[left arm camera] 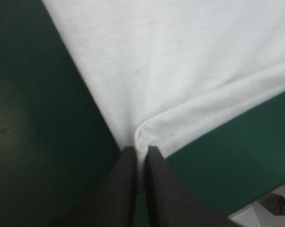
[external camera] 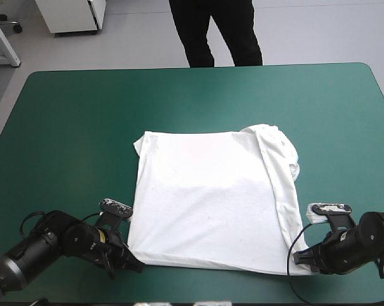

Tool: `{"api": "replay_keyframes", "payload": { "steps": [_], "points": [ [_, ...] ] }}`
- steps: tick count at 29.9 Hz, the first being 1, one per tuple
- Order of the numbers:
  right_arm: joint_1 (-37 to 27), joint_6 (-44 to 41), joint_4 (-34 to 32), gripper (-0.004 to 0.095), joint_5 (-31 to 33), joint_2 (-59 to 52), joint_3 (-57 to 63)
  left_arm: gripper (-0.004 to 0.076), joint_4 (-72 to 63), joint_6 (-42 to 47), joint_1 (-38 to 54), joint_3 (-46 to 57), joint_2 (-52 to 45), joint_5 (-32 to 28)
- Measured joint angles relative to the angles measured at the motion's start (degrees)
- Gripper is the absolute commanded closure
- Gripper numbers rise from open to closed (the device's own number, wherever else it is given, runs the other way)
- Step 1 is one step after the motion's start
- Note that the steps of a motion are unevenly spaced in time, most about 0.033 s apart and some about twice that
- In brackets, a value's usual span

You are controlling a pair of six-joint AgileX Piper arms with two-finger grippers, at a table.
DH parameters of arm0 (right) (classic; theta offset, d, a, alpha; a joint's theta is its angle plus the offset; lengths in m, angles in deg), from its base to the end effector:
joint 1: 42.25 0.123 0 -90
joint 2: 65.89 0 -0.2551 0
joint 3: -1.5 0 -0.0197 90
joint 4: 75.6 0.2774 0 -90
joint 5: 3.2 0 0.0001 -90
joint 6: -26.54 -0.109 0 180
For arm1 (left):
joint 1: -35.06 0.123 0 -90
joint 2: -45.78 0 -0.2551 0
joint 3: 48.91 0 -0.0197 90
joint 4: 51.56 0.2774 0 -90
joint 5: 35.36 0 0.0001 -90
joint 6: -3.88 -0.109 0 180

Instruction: Fold the cloth

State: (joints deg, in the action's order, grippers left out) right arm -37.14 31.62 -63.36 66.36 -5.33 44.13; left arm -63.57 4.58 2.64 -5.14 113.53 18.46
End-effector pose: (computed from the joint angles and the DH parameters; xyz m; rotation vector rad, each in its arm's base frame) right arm 0.1608 0.0361 0.1952 -0.1735 2.9950 0.3084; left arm 0.1564 -0.1210 0.1720 0.6550 2.8531 -0.3675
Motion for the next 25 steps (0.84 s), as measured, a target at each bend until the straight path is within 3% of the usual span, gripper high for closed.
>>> {"api": "replay_keyframes", "payload": {
  "steps": [3,5,7,16,25],
  "points": [
    [0.0,0.0,-0.07,0.0209,0.4,-0.12,-0.62,0.0371,-0.29,-0.22,0.0,0.06,0.0,1.82],
    [0.0,0.0,-0.11,0.0178,0.47,-0.34,-1.77,0.0255,-0.76,-0.17,0.0,0.06,0.0,3.1],
    [0.0,0.0,-0.24,0.0183,0.57,-0.77,-3.62,0.0196,-1.55,-0.1,0.0,0.1,-0.39,4.47],
    [0.0,-0.39,-0.42,0.0183,1.36,-3.29,-20.12,0.0185,-4.06,3.34,0.0,-6.57,-9.79,15.02],
    [0.0,-1.42,-0.42,0.0183,1.97,-3.71,-26.0,0.0194,-2.05,10.65,0.0,-12.32,-17.21,17.49]
  ]
}}
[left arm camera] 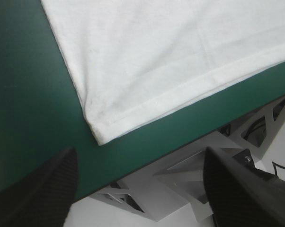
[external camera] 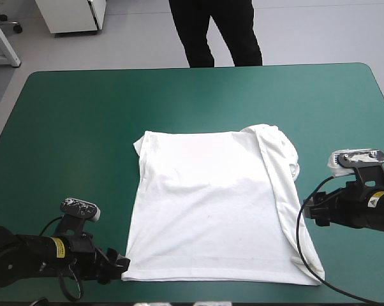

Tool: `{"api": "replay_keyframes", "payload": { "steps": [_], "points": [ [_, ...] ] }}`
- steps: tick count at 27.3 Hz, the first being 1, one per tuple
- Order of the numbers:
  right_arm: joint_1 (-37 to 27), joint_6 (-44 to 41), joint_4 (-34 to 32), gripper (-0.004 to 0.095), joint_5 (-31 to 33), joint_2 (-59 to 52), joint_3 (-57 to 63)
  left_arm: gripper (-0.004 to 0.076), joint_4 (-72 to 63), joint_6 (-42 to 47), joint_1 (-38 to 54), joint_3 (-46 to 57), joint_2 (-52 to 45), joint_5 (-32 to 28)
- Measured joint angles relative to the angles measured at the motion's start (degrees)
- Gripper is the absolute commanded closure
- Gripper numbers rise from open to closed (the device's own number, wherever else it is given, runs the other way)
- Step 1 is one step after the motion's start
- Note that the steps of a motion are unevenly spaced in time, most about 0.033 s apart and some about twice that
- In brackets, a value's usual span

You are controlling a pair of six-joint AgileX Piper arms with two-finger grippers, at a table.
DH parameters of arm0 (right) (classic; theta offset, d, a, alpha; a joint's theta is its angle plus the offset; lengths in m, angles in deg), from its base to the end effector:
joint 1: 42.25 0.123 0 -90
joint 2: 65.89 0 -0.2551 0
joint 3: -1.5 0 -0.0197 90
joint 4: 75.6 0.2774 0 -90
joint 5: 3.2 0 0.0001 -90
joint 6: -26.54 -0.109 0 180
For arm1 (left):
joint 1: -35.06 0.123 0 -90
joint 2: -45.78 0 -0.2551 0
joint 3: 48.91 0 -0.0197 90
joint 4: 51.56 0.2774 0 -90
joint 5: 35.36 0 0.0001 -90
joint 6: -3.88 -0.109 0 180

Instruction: Fold the cloth

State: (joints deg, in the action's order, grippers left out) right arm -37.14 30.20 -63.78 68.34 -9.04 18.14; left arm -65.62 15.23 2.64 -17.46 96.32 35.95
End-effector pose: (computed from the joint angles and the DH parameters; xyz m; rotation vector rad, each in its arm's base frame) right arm 0.1800 0.0374 0.3470 -0.1881 2.5144 0.2836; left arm 0.1202 -0.1060 0.2838 0.4706 2.7075 -0.5648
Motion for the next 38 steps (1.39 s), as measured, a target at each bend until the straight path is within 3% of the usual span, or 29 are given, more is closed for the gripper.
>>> {"api": "replay_keyframes", "payload": {
  "steps": [5,14,24,29,34,38],
  "points": [
    [0.0,-0.24,-1.74,0.0187,0.0,-0.63,-0.07,0.0195,4.76,1.66,0.0,-0.02,0.02,0.06],
    [2.88,-2.18,-11.82,0.0221,0.0,-0.96,2.69,0.0195,7.71,0.59,0.0,0.88,7.52,-1.27],
    [3.45,-2.03,-8.35,0.0223,-0.06,-2.2,12.61,0.0195,4.34,-0.27,0.0,11.54,13.97,-12.13],
    [3.45,-0.86,-6.96,0.0223,-0.06,-3.35,16.7,0.0204,4.24,-0.27,0.0,13.4,15.98,-14.3],
    [3.45,0.14,-6.15,0.0224,-0.11,-3.91,17.58,0.029,4.24,-0.27,-0.34,13.54,20.92,-17.25],
    [3.45,0.92,-4.17,0.0232,-0.11,-3.91,17.63,0.0407,6.87,0.18,-4.28,12.61,25.34,-17.08]
  ]
}}
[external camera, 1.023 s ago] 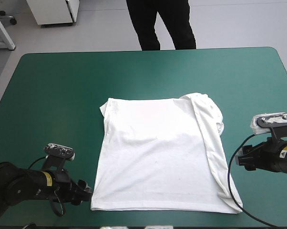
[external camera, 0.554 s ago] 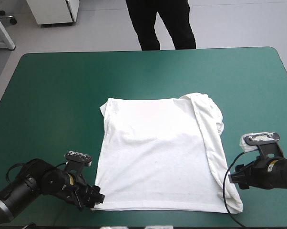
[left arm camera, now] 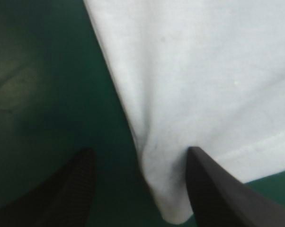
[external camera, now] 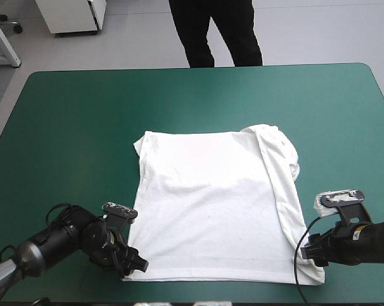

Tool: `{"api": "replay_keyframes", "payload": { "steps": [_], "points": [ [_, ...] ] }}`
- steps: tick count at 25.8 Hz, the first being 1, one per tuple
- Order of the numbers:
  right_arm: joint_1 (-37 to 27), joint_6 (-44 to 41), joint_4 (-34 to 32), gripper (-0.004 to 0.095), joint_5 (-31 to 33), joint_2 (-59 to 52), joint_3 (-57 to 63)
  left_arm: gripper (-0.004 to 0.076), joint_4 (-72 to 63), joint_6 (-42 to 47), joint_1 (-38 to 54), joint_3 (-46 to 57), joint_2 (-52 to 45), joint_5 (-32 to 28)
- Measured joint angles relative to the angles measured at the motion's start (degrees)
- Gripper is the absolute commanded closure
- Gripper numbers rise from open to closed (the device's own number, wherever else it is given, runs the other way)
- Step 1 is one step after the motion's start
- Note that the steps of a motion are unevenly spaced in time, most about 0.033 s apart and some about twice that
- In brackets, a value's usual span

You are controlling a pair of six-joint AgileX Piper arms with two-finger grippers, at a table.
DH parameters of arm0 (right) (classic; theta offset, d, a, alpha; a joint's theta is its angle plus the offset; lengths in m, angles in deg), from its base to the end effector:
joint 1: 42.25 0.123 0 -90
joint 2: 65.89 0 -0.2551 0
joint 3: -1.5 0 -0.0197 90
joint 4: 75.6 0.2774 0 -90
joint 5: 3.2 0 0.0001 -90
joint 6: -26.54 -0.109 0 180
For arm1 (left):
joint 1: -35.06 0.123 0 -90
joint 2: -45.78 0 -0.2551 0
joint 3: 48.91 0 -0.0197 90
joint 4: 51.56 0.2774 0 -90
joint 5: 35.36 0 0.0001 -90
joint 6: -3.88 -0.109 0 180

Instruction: Fold the cloth

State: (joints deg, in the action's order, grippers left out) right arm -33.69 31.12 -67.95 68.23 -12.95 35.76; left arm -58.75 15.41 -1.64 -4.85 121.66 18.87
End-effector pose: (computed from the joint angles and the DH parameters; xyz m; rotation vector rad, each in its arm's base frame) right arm 0.1581 0.0377 0.2592 -0.2909 2.7515 0.2045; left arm 0.1532 -0.1280 0.1412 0.5690 3.0317 -0.2128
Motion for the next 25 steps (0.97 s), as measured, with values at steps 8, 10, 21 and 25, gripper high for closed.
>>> {"api": "replay_keyframes", "payload": {
  "steps": [8,10,21,25],
  "points": [
    [1.67,1.76,0.95,0.0231,-0.45,0.05,4.53,0.0733,3.44,1.45,-4.9,-1.74,3.91,-0.32],
    [2.43,1.81,0.27,0.0231,-0.45,0.27,6.6,0.0733,3.01,1.5,-4.91,-1.74,3.91,-0.61],
    [2.87,-1.15,-2.86,0.0387,-4.91,1.35,12.44,0.0733,1.69,1.72,-4.91,-1.74,3.91,-1.63],
    [2.87,-2.3,-3.56,0.0439,-5.71,4.38,12.44,0.0733,1.02,1.79,-4.91,-1.74,3.91,-2.09]
  ]
}}
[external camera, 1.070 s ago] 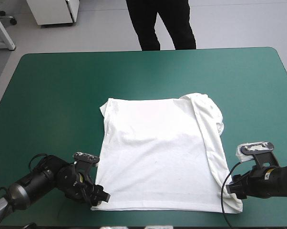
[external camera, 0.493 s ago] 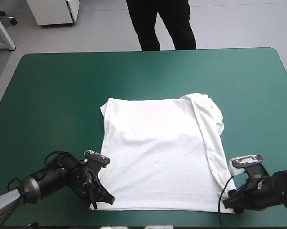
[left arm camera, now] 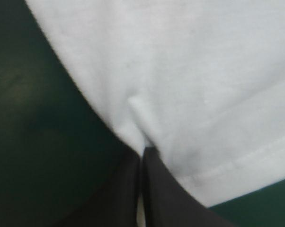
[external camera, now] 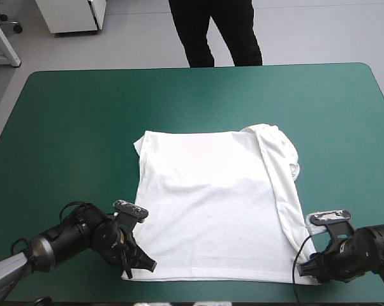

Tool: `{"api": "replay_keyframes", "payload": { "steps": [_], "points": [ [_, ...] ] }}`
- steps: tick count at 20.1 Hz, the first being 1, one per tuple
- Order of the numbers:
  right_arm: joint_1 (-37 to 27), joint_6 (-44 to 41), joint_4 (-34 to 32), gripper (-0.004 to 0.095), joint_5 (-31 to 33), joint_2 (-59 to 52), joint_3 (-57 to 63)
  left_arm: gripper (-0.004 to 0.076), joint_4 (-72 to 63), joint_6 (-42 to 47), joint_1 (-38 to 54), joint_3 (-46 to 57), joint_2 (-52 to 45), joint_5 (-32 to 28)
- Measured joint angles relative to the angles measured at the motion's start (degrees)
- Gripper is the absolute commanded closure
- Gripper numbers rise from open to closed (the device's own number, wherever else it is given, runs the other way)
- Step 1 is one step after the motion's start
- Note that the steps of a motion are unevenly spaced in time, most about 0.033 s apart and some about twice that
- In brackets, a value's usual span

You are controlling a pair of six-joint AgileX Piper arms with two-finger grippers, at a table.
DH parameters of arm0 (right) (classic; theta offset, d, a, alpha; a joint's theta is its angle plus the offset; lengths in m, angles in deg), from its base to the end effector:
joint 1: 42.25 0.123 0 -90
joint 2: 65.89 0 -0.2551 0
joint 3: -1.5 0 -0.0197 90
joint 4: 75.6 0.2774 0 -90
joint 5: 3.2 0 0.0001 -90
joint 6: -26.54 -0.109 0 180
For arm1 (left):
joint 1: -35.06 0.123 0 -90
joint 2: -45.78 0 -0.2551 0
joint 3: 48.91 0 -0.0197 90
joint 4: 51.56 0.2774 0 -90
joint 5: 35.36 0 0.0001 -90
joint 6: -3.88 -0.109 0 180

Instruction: Fold the cloth

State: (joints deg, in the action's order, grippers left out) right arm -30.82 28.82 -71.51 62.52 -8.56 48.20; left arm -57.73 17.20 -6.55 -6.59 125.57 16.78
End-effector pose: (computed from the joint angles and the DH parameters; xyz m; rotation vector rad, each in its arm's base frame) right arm 0.1511 0.0378 0.1826 -0.3194 2.9491 0.1213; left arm 0.1518 -0.1472 0.1353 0.6615 3.0157 -0.1925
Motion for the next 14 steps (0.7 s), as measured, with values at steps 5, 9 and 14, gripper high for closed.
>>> {"api": "replay_keyframes", "payload": {
  "steps": [5,9,14],
  "points": [
    [0.0,-0.18,0.11,0.044,-1.91,6.55,0.0,0.0733,-1.96,0.17,-0.1,0.0,0.23,-1.64],
    [0.0,-0.26,0.64,0.0566,-3.76,12.18,0.07,0.0733,-4.56,0.3,-0.4,0.0,0.53,-4.17],
    [0.0,1.57,1.69,0.0921,-3.2,15.7,-0.6,0.0733,-5.45,0.3,-0.45,0.18,0.6,-5.48]
  ]
}}
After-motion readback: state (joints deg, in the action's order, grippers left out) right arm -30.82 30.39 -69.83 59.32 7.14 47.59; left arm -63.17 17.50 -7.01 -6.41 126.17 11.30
